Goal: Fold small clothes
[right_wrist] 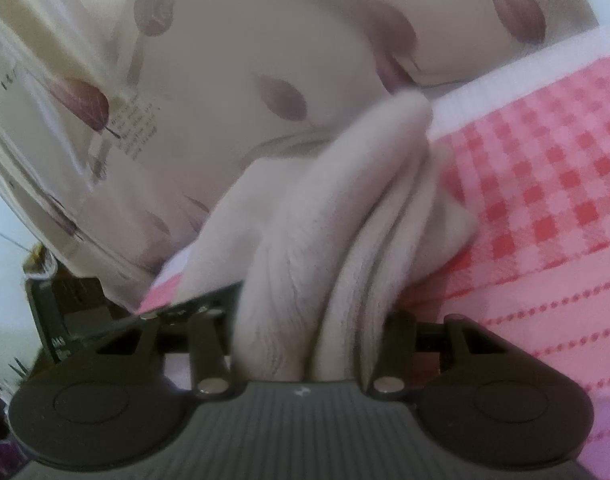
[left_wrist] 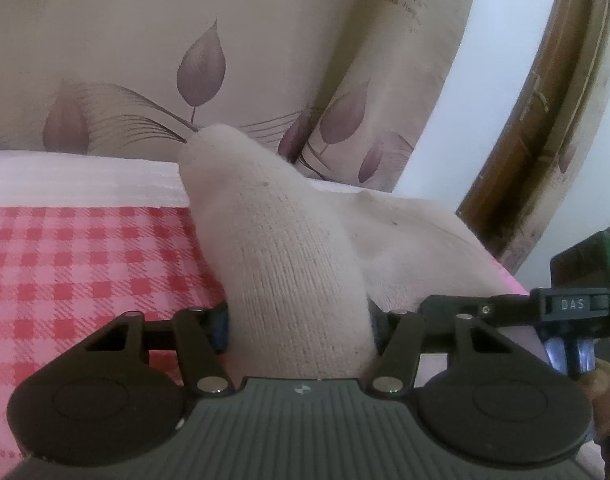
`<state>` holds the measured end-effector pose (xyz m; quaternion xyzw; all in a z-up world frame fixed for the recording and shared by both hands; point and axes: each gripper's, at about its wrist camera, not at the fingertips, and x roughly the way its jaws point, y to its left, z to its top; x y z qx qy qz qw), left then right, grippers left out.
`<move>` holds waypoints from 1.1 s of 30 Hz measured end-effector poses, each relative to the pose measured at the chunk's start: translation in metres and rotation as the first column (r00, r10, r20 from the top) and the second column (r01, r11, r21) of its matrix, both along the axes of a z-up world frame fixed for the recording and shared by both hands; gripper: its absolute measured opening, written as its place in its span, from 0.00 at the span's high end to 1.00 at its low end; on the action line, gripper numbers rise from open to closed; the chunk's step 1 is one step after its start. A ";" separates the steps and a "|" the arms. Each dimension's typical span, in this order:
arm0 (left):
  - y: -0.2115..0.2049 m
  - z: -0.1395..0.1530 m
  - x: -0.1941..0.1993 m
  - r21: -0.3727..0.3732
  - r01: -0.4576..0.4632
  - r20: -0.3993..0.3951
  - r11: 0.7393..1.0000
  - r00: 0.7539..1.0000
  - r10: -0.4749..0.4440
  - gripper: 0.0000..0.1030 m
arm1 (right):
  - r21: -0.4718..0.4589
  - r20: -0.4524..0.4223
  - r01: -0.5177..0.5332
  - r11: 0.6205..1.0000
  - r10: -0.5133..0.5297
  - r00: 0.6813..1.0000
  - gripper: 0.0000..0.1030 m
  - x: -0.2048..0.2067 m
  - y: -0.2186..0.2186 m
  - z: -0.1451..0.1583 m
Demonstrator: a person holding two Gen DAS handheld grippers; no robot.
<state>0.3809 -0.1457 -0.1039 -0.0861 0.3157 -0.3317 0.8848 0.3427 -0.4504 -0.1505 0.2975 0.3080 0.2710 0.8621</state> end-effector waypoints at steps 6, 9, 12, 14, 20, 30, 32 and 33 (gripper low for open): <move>0.009 0.005 -0.008 -0.006 -0.024 -0.023 1.000 0.999 0.024 0.45 | 0.043 0.002 0.007 0.999 -0.007 1.000 0.53 -0.013 0.009 0.000; 0.013 0.008 -0.014 -0.001 -0.029 -0.027 1.000 0.999 0.029 0.45 | 0.066 -0.001 0.011 0.998 -0.011 1.000 0.53 -0.020 0.013 0.000; 0.017 0.012 -0.021 0.013 -0.032 -0.016 0.999 0.999 0.032 0.45 | 0.085 -0.002 0.011 0.996 -0.010 1.000 0.53 -0.028 0.018 0.000; 0.020 0.015 -0.027 0.024 -0.035 -0.014 0.999 0.999 0.036 0.45 | 0.096 -0.004 0.009 0.995 -0.008 1.000 0.53 -0.033 0.023 0.000; 0.037 0.024 -0.048 0.038 -0.055 -0.009 0.998 0.998 0.055 0.46 | 0.130 -0.006 -0.006 0.992 0.007 1.000 0.53 -0.048 0.041 0.003; 0.074 0.041 -0.100 0.076 -0.117 0.036 0.990 0.993 0.115 0.46 | 0.180 0.005 -0.061 0.982 0.061 0.998 0.53 -0.082 0.082 0.007; 0.083 0.045 -0.111 0.087 -0.131 0.047 0.988 0.991 0.127 0.46 | 0.188 0.007 -0.074 0.979 0.074 0.997 0.53 -0.090 0.091 0.008; 0.087 0.046 -0.116 0.090 -0.137 0.051 0.987 0.990 0.132 0.46 | 0.191 0.007 -0.080 0.978 0.080 0.997 0.53 -0.093 0.096 0.009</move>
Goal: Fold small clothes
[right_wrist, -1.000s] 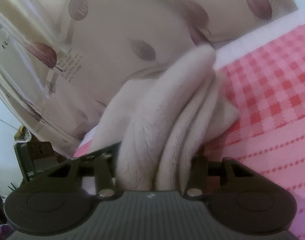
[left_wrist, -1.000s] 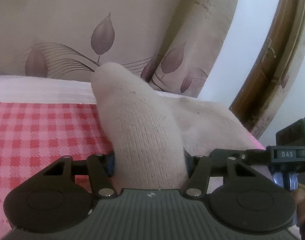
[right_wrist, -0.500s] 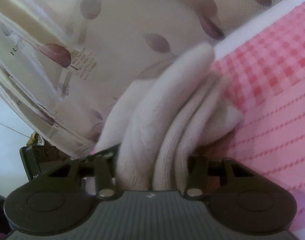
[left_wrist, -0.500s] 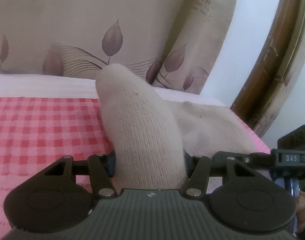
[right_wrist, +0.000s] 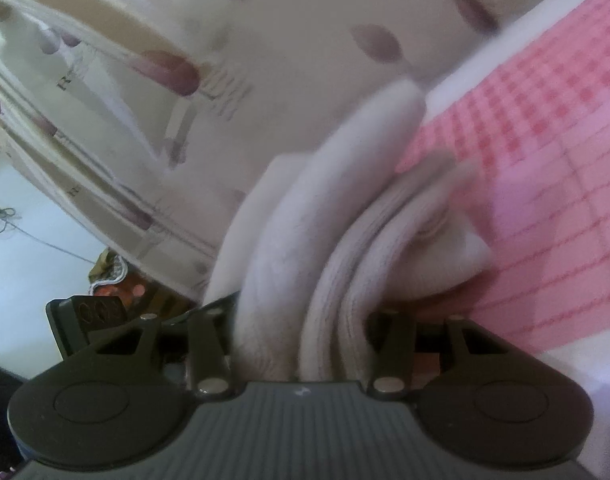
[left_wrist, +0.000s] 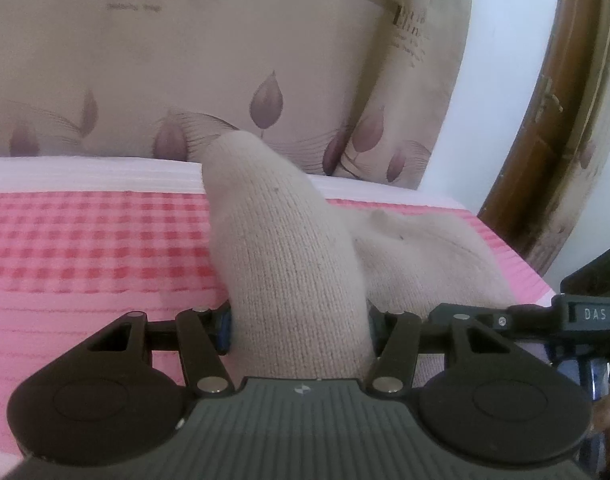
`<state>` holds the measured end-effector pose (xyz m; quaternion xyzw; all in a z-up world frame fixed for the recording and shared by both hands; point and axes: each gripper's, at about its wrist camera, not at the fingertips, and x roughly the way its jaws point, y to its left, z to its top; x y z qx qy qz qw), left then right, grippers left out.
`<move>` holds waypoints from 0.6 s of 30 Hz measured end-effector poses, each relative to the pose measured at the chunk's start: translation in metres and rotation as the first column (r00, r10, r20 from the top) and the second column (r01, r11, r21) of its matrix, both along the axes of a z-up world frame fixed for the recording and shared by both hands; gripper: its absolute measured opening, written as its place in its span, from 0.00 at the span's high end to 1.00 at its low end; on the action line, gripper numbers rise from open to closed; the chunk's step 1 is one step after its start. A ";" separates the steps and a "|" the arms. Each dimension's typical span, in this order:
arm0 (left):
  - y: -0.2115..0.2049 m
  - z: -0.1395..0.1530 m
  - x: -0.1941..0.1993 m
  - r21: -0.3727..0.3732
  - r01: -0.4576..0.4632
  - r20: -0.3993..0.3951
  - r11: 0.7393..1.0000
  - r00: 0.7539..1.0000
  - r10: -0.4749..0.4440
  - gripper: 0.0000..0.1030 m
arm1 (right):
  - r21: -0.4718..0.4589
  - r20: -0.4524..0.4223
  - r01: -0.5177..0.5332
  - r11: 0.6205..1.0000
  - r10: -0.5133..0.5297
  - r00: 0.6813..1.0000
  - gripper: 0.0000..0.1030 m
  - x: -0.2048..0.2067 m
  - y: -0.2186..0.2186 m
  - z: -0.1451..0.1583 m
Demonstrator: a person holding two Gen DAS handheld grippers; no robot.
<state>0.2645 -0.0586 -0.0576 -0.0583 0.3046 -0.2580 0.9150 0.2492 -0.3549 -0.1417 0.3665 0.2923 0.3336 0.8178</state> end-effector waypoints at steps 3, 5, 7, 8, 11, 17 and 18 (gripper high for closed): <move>0.011 0.004 -0.014 0.011 -0.019 0.010 1.000 1.000 0.019 0.46 | 0.004 0.004 -0.017 1.000 0.017 1.000 0.53 -0.011 0.015 0.003; 0.019 0.007 -0.024 0.019 -0.032 0.019 0.999 0.999 0.031 0.46 | 0.009 0.006 -0.027 1.000 0.027 1.000 0.53 -0.018 0.023 0.005; 0.024 0.011 -0.034 0.029 -0.041 0.033 0.999 0.999 0.040 0.46 | 0.011 0.009 -0.035 0.999 0.035 0.999 0.53 -0.023 0.030 0.007; 0.029 0.012 -0.038 0.034 -0.046 0.040 0.998 0.998 0.045 0.46 | 0.014 0.010 -0.039 0.999 0.039 0.999 0.53 -0.026 0.034 0.007; 0.041 0.013 -0.050 0.044 -0.060 0.053 0.997 0.997 0.058 0.46 | 0.017 0.012 -0.052 0.999 0.052 0.999 0.53 -0.035 0.045 0.008; 0.062 0.015 -0.069 0.053 -0.084 0.068 0.995 0.994 0.081 0.46 | 0.018 0.016 -0.073 0.997 0.072 0.997 0.53 -0.051 0.064 0.010; 0.066 0.015 -0.072 0.054 -0.088 0.072 0.995 0.994 0.084 0.46 | 0.018 0.017 -0.075 0.997 0.075 0.997 0.53 -0.054 0.067 0.010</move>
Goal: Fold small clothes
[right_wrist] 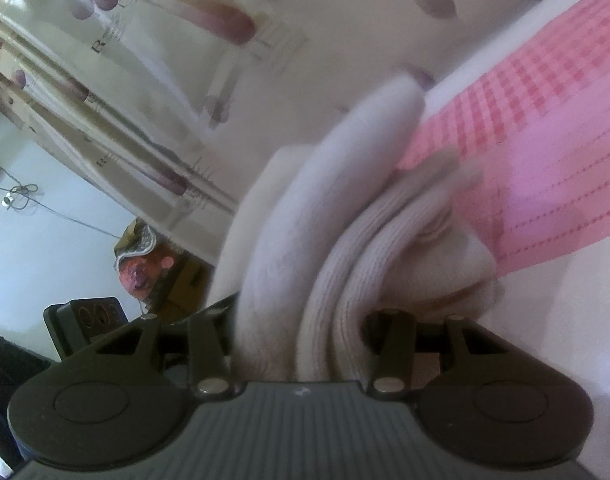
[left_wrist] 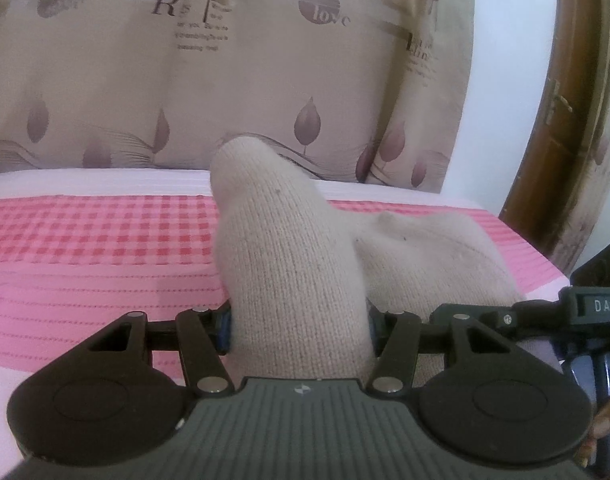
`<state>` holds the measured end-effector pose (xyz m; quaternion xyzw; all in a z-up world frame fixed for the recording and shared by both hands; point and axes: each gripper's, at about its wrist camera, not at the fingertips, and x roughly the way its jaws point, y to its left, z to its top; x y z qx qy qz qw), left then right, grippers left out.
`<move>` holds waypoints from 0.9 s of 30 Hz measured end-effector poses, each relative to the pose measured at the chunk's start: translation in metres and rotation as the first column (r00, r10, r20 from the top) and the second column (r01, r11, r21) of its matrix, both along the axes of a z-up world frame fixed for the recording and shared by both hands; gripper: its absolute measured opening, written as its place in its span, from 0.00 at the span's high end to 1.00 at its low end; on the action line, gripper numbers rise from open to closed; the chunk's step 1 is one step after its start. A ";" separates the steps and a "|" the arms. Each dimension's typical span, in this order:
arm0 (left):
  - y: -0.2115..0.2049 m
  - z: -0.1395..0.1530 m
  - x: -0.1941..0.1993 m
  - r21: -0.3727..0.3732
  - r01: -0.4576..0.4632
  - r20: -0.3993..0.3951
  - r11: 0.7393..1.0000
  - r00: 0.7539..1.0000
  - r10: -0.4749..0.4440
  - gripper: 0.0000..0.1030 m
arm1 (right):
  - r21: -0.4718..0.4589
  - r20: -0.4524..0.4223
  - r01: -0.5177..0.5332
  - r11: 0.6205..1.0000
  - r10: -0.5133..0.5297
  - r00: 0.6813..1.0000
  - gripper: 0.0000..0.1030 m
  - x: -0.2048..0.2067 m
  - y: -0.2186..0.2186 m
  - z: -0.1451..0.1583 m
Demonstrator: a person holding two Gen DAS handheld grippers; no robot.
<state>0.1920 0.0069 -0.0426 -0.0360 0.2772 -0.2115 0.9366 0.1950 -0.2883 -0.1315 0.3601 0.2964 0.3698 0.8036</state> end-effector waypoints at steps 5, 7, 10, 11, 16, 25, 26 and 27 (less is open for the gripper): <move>0.011 0.002 -0.015 0.003 -0.013 0.006 1.000 1.000 0.013 0.46 | -0.006 0.005 -0.014 1.000 0.014 1.000 0.53 -0.011 0.012 0.003; 0.015 0.003 -0.020 0.001 -0.018 0.005 1.000 1.000 0.018 0.46 | -0.009 0.006 -0.019 1.000 0.019 1.000 0.53 -0.015 0.016 0.003; 0.020 0.004 -0.027 -0.002 -0.023 0.008 1.000 1.000 0.023 0.46 | -0.013 0.010 -0.025 1.000 0.025 1.000 0.53 -0.020 0.022 0.005; 0.021 0.004 -0.030 -0.003 -0.025 0.009 1.000 1.000 0.025 0.46 | -0.014 0.011 -0.027 1.000 0.028 1.000 0.53 -0.022 0.022 0.006; 0.029 0.006 -0.037 -0.012 -0.035 0.013 0.999 0.999 0.035 0.46 | -0.017 0.016 -0.034 0.999 0.034 0.999 0.53 -0.028 0.029 0.008; 0.041 0.009 -0.045 -0.022 -0.048 0.019 0.999 0.999 0.049 0.46 | -0.023 0.033 -0.048 0.999 0.048 0.998 0.52 -0.033 0.040 0.014; 0.042 0.010 -0.046 -0.022 -0.049 0.020 0.999 0.999 0.050 0.46 | -0.022 0.035 -0.049 0.999 0.050 0.998 0.52 -0.033 0.040 0.014; 0.042 0.010 -0.046 -0.023 -0.050 0.020 0.998 0.999 0.050 0.46 | -0.023 0.036 -0.050 0.998 0.051 0.998 0.52 -0.034 0.041 0.014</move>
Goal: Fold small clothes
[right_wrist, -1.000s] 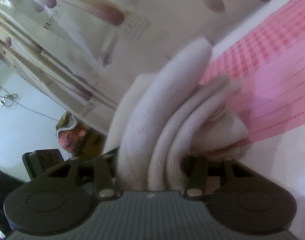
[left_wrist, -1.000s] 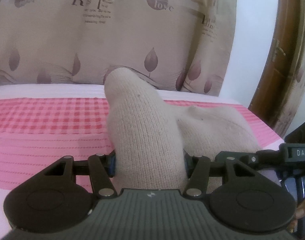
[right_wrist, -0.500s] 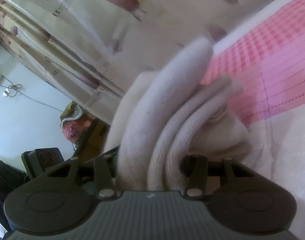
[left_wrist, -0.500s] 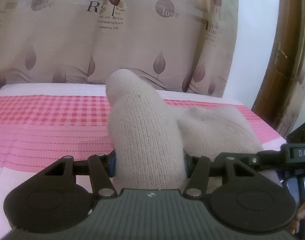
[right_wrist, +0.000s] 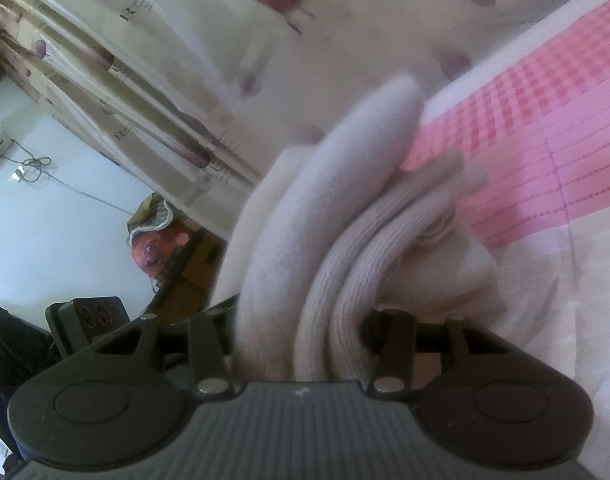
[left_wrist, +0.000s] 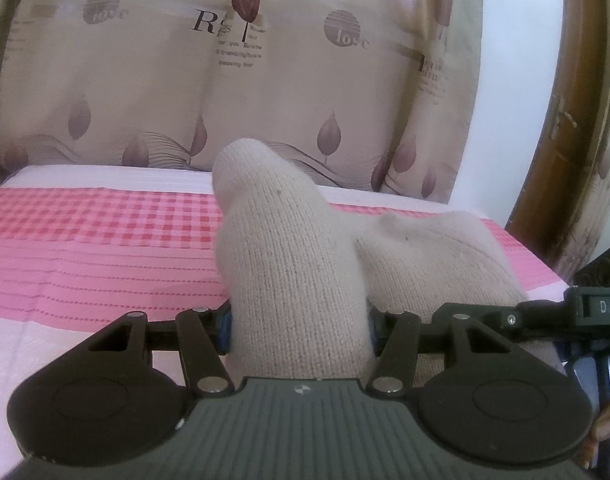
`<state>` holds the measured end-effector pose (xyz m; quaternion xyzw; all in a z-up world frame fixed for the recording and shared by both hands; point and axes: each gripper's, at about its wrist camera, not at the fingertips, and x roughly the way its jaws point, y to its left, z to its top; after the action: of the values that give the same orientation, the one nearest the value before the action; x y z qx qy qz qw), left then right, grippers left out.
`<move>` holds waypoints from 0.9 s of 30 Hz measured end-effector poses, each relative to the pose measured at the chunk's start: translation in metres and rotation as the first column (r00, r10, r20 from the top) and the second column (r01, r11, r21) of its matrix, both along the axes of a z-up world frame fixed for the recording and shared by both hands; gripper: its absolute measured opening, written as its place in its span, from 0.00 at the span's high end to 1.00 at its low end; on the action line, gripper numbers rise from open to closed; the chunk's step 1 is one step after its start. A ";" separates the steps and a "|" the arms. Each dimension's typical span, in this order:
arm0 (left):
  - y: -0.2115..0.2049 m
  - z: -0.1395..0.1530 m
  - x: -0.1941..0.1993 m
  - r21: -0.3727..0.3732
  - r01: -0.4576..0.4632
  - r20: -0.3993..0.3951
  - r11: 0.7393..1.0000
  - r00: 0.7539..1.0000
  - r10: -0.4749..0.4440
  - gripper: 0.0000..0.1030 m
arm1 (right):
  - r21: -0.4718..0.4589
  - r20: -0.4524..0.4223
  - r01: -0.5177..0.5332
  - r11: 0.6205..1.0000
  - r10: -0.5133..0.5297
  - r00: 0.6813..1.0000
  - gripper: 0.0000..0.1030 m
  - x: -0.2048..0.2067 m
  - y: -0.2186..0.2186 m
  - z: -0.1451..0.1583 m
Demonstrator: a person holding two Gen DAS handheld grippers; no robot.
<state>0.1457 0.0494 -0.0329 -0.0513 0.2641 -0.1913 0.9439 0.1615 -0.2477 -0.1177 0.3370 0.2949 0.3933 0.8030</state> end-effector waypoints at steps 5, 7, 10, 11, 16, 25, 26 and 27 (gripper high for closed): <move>0.004 0.000 -0.001 -0.006 -0.006 -0.002 1.000 1.000 0.006 0.46 | -0.004 0.004 -0.008 1.000 0.008 1.000 0.52 0.002 0.001 0.001; 0.005 0.000 -0.001 -0.008 -0.011 -0.002 1.000 1.000 0.011 0.46 | -0.002 0.006 -0.011 1.000 0.011 1.000 0.52 0.003 0.002 0.001; 0.006 0.001 0.000 -0.011 -0.018 -0.003 1.000 1.000 0.018 0.46 | -0.001 0.010 -0.015 1.000 0.015 1.000 0.52 0.005 0.002 0.001; 0.008 0.001 0.000 -0.012 -0.021 -0.003 1.000 1.000 0.021 0.46 | -0.001 0.012 -0.018 1.000 0.018 1.000 0.52 0.005 0.001 0.000; 0.009 -0.001 0.003 -0.005 -0.031 -0.008 1.000 0.999 0.031 0.46 | 0.001 0.010 -0.024 1.000 0.024 1.000 0.52 0.010 0.004 -0.004; 0.013 -0.013 0.013 0.002 -0.034 -0.041 0.999 0.999 0.034 0.46 | -0.003 -0.014 -0.021 1.000 0.021 1.000 0.52 0.013 0.000 -0.013; 0.013 -0.014 0.015 0.003 -0.034 -0.044 0.999 0.998 0.034 0.46 | -0.004 -0.016 -0.019 1.000 0.019 1.000 0.52 0.013 0.000 -0.014; 0.013 -0.016 0.015 0.004 -0.034 -0.046 0.999 0.998 0.034 0.46 | -0.004 -0.018 -0.017 1.000 0.017 1.000 0.52 0.013 0.000 -0.016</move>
<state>0.1606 0.0628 -0.0489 -0.0587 0.2851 -0.1734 0.9409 0.1748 -0.2480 -0.1332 0.3363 0.3059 0.3964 0.7976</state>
